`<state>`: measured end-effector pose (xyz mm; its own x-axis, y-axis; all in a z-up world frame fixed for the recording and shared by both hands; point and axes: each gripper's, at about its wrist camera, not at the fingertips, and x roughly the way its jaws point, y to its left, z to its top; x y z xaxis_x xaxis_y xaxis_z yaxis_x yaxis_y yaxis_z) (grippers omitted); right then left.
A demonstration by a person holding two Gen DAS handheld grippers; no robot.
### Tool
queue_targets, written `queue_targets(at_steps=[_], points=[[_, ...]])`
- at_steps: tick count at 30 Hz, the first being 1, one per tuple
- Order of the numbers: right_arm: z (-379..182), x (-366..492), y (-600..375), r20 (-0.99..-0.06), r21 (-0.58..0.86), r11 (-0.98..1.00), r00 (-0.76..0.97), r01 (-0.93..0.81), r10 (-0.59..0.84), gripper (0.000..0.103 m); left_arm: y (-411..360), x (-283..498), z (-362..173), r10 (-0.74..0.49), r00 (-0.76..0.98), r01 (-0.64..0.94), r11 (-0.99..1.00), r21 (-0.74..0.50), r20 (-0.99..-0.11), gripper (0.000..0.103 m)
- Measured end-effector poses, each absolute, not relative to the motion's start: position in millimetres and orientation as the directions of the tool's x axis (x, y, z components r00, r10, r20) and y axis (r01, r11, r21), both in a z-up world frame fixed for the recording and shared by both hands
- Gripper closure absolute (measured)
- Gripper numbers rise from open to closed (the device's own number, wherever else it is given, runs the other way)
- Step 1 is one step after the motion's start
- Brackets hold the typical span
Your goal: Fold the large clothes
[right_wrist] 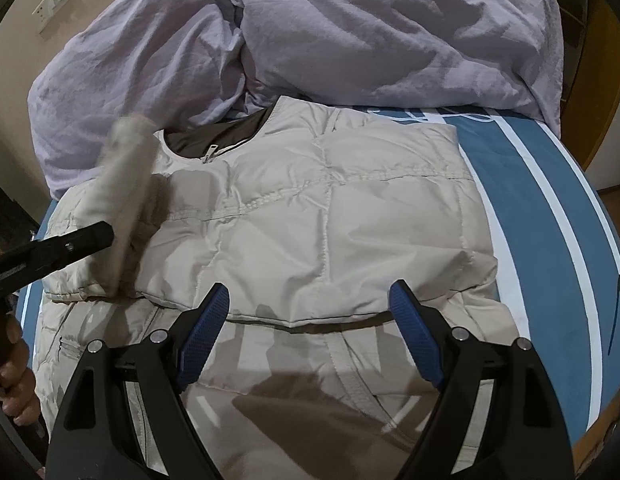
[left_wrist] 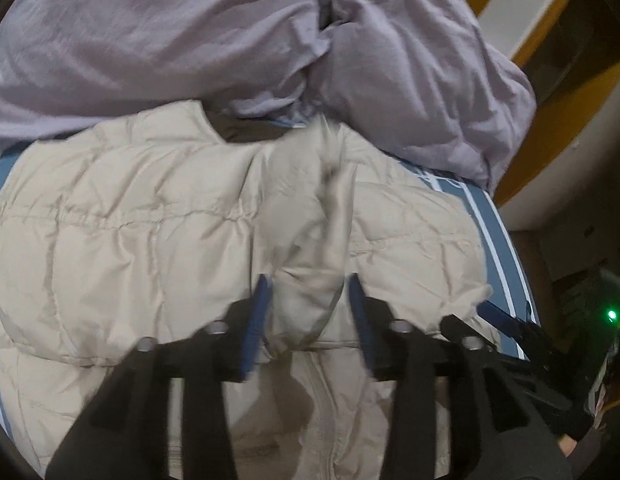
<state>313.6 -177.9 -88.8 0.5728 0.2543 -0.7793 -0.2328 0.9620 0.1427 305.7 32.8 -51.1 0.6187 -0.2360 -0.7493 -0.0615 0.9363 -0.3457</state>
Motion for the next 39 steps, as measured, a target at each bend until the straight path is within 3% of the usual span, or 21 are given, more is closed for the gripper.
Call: queue_targets(at_steps=[1,2,5,11,20,26,32,39], points=[[-88,314,-178,-0.778,0.143,0.963,0.575,-0.229,0.252,0.019,32,304,-46,-0.227,0.630,-0.055,0.941,-0.334,-0.743,0.041],[-87,313,-180,-0.776,0.144,0.964,0.579,-0.224,0.251,0.019,31,303,-40,-0.222,0.641,-0.050,0.943,-0.328,-0.735,0.038],[-85,313,-182,-0.771,0.148,0.965,0.586,-0.218,0.251,0.019,35,304,-27,-0.207,0.670,-0.049,0.946,-0.320,-0.713,0.033],[-83,310,-186,-0.770,0.153,0.966,0.587,-0.211,0.250,0.019,52,321,-39,-0.110,0.656,-0.143,0.953,-0.266,-0.747,0.033],[-82,305,-198,-0.777,0.150,0.973,0.588,-0.176,0.226,0.019,28,341,-94,-0.083,0.539,-0.121,0.977,-0.174,-0.838,0.030],[-82,298,-205,-0.780,0.146,0.976,0.588,-0.161,0.214,0.019,27,339,-95,-0.076,0.545,-0.128,0.977,-0.172,-0.835,0.028],[-80,285,-218,-0.780,0.142,0.976,0.589,-0.162,0.211,0.019,39,295,-65,-0.051,0.620,-0.114,0.981,-0.154,-0.783,0.027],[-85,254,-250,-0.800,0.131,0.971,0.557,-0.200,0.223,0.019,86,219,-62,0.026,0.629,-0.210,0.968,-0.137,-0.777,0.027]])
